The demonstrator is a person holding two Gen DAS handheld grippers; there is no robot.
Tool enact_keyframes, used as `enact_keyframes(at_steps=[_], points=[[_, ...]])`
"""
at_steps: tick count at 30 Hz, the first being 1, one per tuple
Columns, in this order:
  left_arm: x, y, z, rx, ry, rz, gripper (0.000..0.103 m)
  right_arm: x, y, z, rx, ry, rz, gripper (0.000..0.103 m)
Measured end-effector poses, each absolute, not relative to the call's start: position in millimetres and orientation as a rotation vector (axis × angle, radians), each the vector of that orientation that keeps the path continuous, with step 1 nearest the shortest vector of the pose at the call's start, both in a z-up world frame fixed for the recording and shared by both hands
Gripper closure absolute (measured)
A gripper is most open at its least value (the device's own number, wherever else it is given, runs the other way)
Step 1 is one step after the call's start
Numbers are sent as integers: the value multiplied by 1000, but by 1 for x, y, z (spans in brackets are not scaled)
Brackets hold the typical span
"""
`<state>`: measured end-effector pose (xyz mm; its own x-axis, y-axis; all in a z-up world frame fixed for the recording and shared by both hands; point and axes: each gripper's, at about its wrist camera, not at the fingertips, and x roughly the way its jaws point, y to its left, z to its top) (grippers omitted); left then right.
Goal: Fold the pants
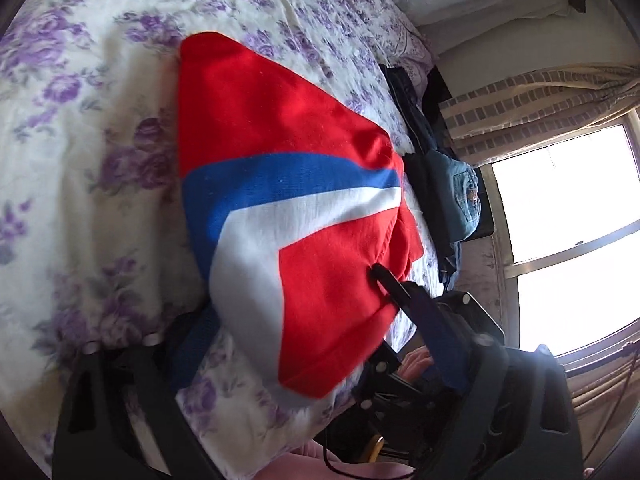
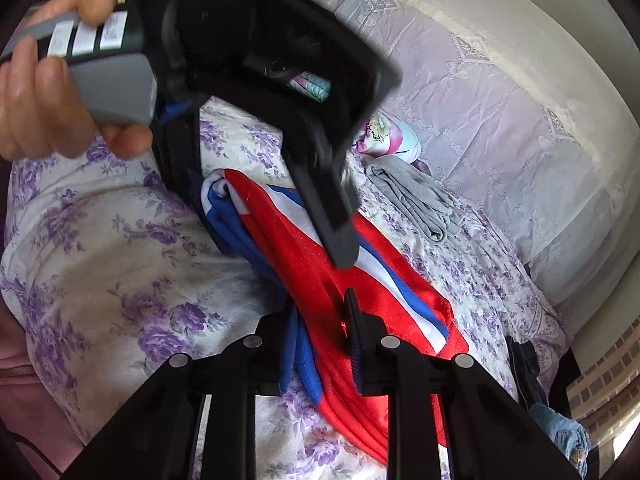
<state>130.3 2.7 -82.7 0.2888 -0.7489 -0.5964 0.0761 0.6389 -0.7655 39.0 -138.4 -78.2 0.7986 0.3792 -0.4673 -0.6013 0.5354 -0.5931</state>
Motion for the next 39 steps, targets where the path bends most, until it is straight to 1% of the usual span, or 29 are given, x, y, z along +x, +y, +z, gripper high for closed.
enact_keyframes(at_steps=[1, 2, 3, 4, 6, 7, 9, 11, 12, 14, 17, 20, 23, 27, 32, 39], points=[[133, -1, -85, -697, 1157, -639, 50, 41, -140, -78, -803, 311, 605, 80], [135, -4, -88, -711, 1158, -661, 55, 43, -143, -77, -780, 335, 617, 76], [137, -5, -91, -710, 1155, -661, 57, 46, -147, -75, -759, 354, 628, 66], [136, -7, -92, -692, 1149, -665, 59, 49, -153, -71, -718, 393, 641, 62], [134, -7, -95, -677, 1127, -682, 60, 56, -170, -60, -628, 446, 672, 50], [133, -6, -98, -679, 1123, -686, 60, 62, -184, -49, -556, 459, 668, 46], [133, -4, -103, -693, 1109, -700, 60, 77, -205, -30, -457, 454, 610, 33], [130, -3, -106, -683, 1083, -710, 60, 106, -229, -12, -341, 474, 547, 26], [129, -2, -106, -676, 1074, -711, 60, 119, -236, -9, -303, 497, 530, 25], [127, -3, -105, -656, 1056, -711, 60, 154, -252, -12, -200, 597, 513, 25], [124, -4, -104, -620, 1028, -701, 59, 200, -269, -34, -54, 793, 565, 25], [120, -6, -103, -572, 1005, -693, 58, 223, -278, -62, 79, 944, 628, 25], [122, -5, -103, -568, 1002, -703, 58, 237, -284, -84, 204, 1055, 711, 25], [122, -3, -106, -569, 989, -719, 58, 248, -286, -97, 326, 1119, 806, 23], [121, -5, -107, -560, 972, -730, 58, 261, -283, -104, 402, 1141, 922, 23], [122, -6, -106, -551, 959, -733, 57, 247, -271, -104, 357, 1141, 983, 34]])
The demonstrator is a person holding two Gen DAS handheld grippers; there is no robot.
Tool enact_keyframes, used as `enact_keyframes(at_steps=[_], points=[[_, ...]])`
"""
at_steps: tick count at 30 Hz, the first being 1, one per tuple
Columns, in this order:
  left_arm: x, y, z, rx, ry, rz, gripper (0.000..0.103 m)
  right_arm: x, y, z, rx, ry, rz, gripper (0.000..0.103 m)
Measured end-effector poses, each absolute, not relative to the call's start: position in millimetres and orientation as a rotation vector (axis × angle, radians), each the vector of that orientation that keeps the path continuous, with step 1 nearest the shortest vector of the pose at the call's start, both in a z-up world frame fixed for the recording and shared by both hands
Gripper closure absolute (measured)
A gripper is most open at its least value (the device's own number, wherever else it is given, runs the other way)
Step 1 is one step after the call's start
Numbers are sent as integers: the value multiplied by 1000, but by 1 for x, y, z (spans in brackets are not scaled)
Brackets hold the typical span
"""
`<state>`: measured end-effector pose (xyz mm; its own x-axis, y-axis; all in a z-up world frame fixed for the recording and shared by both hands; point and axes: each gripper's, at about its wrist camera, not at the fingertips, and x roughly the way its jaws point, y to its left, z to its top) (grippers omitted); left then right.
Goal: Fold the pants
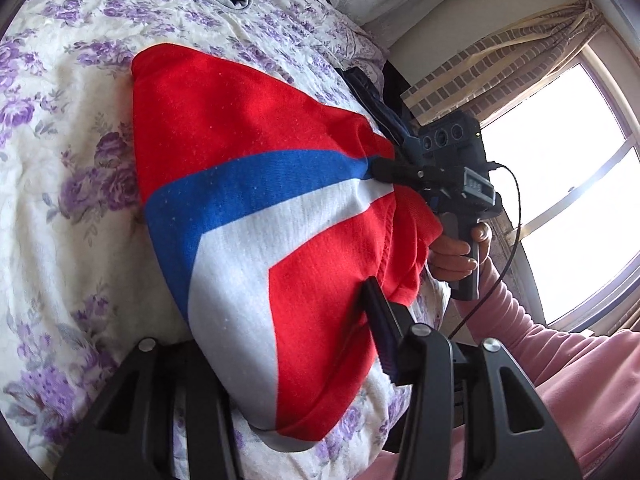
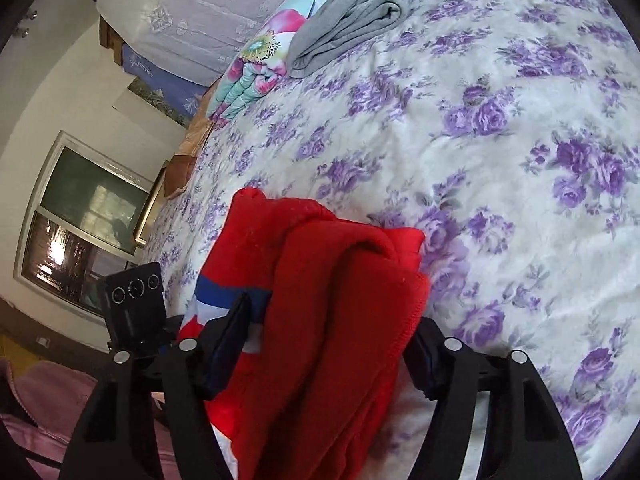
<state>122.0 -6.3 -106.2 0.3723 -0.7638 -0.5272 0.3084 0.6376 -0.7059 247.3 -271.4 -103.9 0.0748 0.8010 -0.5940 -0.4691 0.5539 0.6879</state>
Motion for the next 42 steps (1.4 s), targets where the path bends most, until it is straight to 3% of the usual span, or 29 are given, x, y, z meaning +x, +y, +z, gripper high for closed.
enact_keyframes(at_steps=[5, 9, 18, 34, 42], points=[[122, -7, -105, -549, 957, -728, 57, 259, -279, -110, 490, 1164, 961, 37], [122, -11, -102, -534, 969, -699, 57, 253, -276, -108, 467, 1151, 888, 54], [120, -23, -88, -414, 982, -585, 58, 226, -261, -81, 304, 1042, 730, 68], [86, -19, -32, -216, 860, -513, 63, 175, -241, -1, 178, 845, 733, 70], [90, 12, 29, -145, 784, -511, 63, 180, -214, 65, 133, 761, 785, 71]])
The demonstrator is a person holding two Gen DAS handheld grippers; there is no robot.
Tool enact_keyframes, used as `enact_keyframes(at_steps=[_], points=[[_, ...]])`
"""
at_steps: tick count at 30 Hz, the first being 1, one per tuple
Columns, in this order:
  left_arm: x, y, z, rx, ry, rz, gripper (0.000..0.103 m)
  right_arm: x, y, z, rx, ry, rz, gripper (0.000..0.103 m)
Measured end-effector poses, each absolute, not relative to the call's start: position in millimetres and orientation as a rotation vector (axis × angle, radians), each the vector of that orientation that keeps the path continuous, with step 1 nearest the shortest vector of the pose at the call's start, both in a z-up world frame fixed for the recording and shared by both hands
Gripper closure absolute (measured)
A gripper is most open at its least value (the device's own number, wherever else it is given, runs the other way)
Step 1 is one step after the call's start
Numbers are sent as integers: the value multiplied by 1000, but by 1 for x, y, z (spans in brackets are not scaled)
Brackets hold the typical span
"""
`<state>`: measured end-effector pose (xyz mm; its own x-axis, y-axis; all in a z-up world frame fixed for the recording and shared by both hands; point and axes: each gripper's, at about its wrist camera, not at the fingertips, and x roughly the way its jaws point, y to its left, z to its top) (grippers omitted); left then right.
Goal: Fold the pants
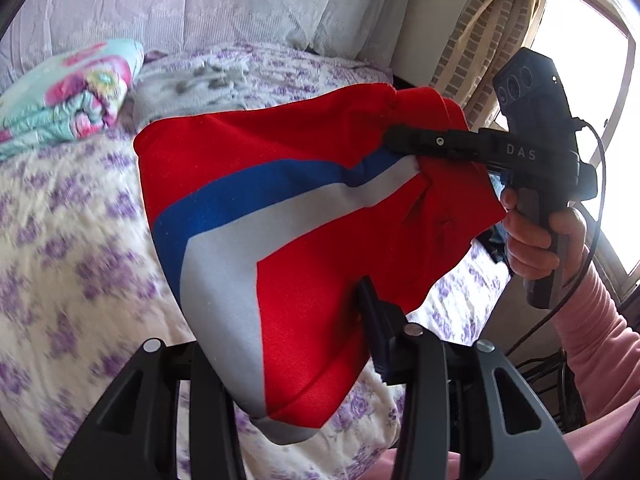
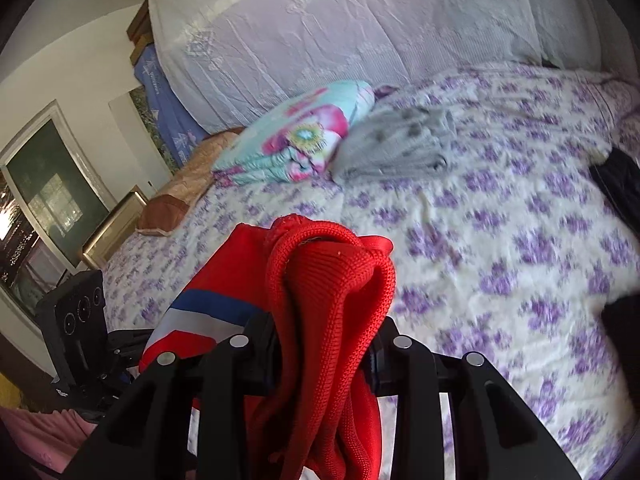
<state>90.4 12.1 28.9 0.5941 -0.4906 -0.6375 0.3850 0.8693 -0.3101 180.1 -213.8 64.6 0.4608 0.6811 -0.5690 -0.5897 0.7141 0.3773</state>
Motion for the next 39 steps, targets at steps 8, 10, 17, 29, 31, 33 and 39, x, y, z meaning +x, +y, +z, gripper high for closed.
enact_keyframes(at_steps=[8, 10, 17, 29, 31, 33, 39], points=[[138, 48, 112, -45, 669, -460, 63, 235, -180, 145, 151, 666, 808, 71], [163, 57, 139, -12, 629, -451, 63, 254, -171, 168, 155, 631, 800, 71], [269, 78, 189, 35, 590, -422, 63, 356, -145, 217, 158, 585, 751, 71], [434, 104, 78, -46, 675, -405, 63, 514, -117, 89, 197, 642, 723, 70], [455, 110, 54, -84, 693, -415, 63, 531, -112, 60, 208, 666, 717, 70], [474, 117, 37, -135, 710, -424, 63, 544, -106, 41, 221, 679, 713, 70], [505, 137, -15, -257, 718, -414, 50, 577, -106, -5, 284, 664, 671, 59]])
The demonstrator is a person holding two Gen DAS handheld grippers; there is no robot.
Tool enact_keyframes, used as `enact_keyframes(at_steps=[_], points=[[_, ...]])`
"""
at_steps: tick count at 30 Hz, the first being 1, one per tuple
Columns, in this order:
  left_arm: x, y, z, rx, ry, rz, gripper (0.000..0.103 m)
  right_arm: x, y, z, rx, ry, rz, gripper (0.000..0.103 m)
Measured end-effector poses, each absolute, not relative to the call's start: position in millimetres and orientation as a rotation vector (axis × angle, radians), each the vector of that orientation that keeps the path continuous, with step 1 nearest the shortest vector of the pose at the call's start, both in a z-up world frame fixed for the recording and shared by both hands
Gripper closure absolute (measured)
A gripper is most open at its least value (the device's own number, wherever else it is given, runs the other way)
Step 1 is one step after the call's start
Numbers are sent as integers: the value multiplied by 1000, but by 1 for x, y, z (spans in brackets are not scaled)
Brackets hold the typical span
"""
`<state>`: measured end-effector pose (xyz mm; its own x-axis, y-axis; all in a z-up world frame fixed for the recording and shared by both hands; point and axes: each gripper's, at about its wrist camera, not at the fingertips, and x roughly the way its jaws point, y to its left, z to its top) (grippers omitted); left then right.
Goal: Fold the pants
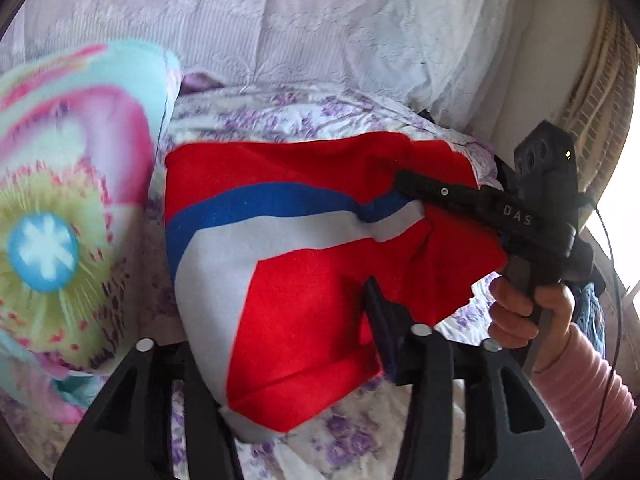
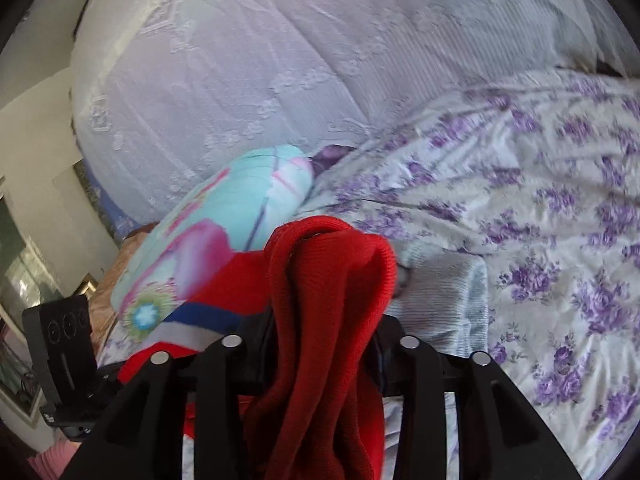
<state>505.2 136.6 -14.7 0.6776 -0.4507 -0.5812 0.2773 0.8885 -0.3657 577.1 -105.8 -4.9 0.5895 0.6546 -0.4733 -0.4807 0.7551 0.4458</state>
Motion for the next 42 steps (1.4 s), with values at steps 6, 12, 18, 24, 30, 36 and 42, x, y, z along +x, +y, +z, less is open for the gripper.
enact_keyframes(at_steps=[6, 12, 18, 24, 30, 36, 42], points=[[497, 137, -9, -185, 683, -349, 38, 574, -109, -9, 261, 642, 609, 27], [465, 148, 40, -89, 538, -212, 20, 517, -130, 49, 219, 531, 567, 24], [450, 122, 64, -55, 482, -259, 18, 476, -106, 58, 163, 463, 702, 25], [504, 97, -14, -28, 710, -194, 11, 526, -100, -10, 174, 615, 578, 25], [479, 98, 6, -29, 675, -95, 7, 494, -104, 24, 214, 651, 608, 20], [383, 106, 48, 2, 631, 25, 4, 376, -112, 63, 178, 608, 534, 3], [272, 106, 58, -24, 642, 57, 4, 250, -117, 59, 126, 608, 432, 3]])
